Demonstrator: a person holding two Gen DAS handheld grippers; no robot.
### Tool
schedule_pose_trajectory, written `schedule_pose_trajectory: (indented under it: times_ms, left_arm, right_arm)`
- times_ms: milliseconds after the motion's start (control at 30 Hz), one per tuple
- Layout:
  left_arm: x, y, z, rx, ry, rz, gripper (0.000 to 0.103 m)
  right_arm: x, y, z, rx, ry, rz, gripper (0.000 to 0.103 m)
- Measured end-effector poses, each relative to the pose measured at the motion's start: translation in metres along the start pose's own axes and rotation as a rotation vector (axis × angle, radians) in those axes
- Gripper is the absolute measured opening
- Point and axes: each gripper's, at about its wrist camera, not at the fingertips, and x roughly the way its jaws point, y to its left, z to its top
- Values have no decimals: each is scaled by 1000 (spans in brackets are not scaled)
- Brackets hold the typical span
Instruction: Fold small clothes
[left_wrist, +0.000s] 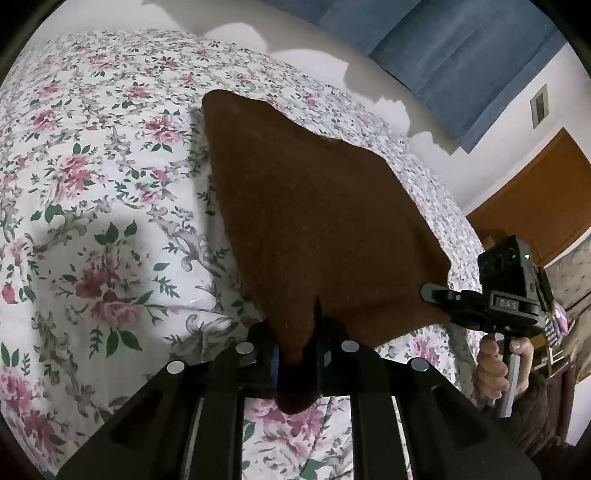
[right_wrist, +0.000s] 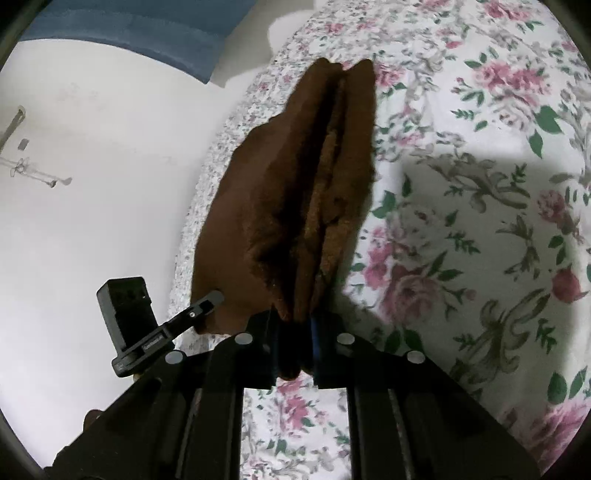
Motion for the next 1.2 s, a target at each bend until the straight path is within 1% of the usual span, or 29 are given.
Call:
schedule_pose_trajectory:
  times_ms: [33, 67, 100, 133, 167, 200, 233, 267, 333, 400, 500, 667, 700, 733, 767, 833, 933, 1000, 1067, 1100, 1167, 1200]
  left_arm:
    - [-1, 1, 0, -5, -4, -7, 18]
    - [-3, 2, 1, -7, -8, -13, 23]
    - [-7, 3, 1, -5, -15, -18, 35]
    - [-11, 4, 1, -2, -23, -22, 43]
    - [-15, 4, 1, -2, -34, -23, 60]
    - [-19, 6, 2, -4, -49, -28, 67]
    - [-23, 9, 4, -9, -65, -33, 67]
    - [-23, 11, 7, -13, -67, -33, 67]
    - [-18, 17, 16, -43, -66, -24, 67]
    - [-11, 23, 24, -70, -58, -35, 67]
    - [5, 27, 37, -103, -54, -24, 67]
    - [13, 23, 44, -86, -58, -9, 67]
    - [15, 21, 45, -74, -57, -4, 67]
    - [15, 20, 44, -68, -57, -3, 67]
    - [16, 20, 44, -66, -54, -6, 67]
    - [18, 21, 44, -70, -50, -18, 67]
    - [16, 22, 48, -65, -61, -21, 68]
    - [18, 24, 49, -63, -63, -22, 68]
    - [22, 24, 50, -62, -57, -34, 67]
    - [23, 24, 51, -55, -58, -32, 67]
    - [21, 21, 50, -39, -64, -30, 67]
    - [20, 22, 50, -39, -65, -33, 67]
  right_arm:
    - [1, -2, 1, 8, 1, 6, 13]
    - [0, -2, 1, 12, 0, 11, 14]
    - [-3, -2, 2, 18, -5, 14, 19]
    - [-6, -1, 4, 22, -11, 10, 26]
    - [-10, -2, 6, 24, -20, 6, 31]
    - [-16, -2, 8, 27, -41, 4, 41]
    - [-21, -3, 10, 28, -60, 2, 47]
    - [-24, -4, 13, 28, -73, -3, 50]
    - [-24, -6, 22, 32, -89, -14, 53]
    - [-19, -5, 32, 23, -99, -18, 56]
    - [-8, -3, 47, 14, -123, -39, 57]
    - [5, 2, 55, -24, -116, -66, 57]
    - [5, 2, 55, -34, -116, -81, 50]
    - [7, 2, 55, -43, -109, -107, 27]
    - [11, 0, 55, -48, -86, -115, 23]
    - [9, -10, 54, -25, -87, -95, 17]
    - [2, -19, 55, 4, -93, -57, 12]
    - [1, -26, 56, 28, -91, -29, 11]
    - [-4, -27, 51, 29, -91, -21, 11]
    - [-4, -24, 50, 13, -87, -25, 13]
    - [-9, -22, 47, 18, -85, -27, 20]
    - [-12, -21, 47, 35, -86, -18, 28]
